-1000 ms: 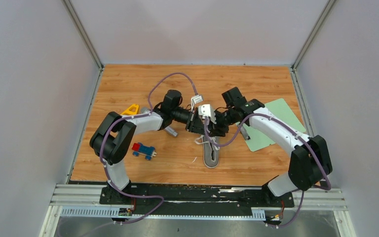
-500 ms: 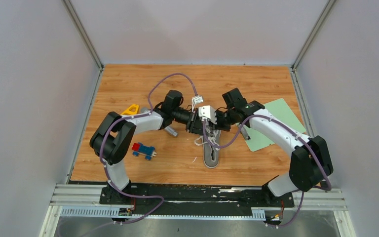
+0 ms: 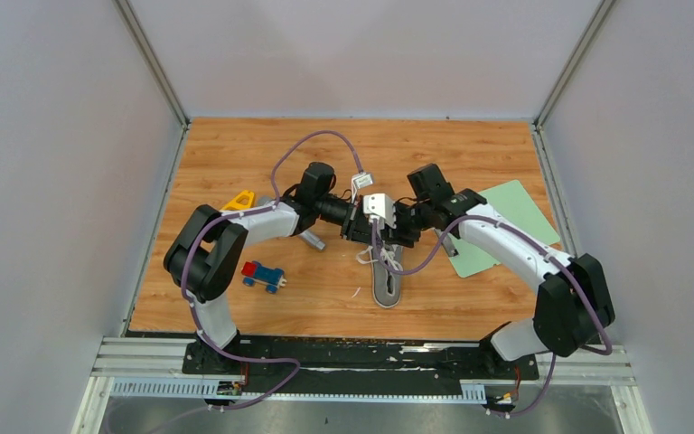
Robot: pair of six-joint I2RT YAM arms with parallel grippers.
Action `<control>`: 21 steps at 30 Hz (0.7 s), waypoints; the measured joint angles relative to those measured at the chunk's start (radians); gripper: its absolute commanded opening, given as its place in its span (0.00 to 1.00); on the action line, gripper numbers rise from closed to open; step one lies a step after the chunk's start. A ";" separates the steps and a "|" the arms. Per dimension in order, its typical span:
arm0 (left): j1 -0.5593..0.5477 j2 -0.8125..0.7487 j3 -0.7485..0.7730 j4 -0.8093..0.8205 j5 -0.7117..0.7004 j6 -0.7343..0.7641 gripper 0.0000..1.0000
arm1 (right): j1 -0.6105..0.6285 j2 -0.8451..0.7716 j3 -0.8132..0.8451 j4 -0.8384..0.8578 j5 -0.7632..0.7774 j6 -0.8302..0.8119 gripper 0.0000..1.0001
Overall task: Tie the shoes
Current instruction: Cross the shoelace with the shoelace.
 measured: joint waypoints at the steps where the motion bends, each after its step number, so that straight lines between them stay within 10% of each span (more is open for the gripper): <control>1: 0.000 -0.001 0.000 0.000 0.001 0.000 0.00 | 0.003 0.014 0.000 0.008 0.000 0.000 0.42; 9: 0.000 -0.004 0.000 0.000 0.014 0.000 0.01 | 0.019 0.068 0.000 0.039 -0.011 0.006 0.00; 12: 0.000 -0.004 0.000 -0.001 0.014 0.003 0.20 | 0.018 0.067 0.000 0.041 -0.016 0.019 0.00; 21: 0.000 -0.008 0.000 -0.034 -0.012 0.011 0.28 | 0.018 -0.020 0.000 -0.031 0.001 0.019 0.00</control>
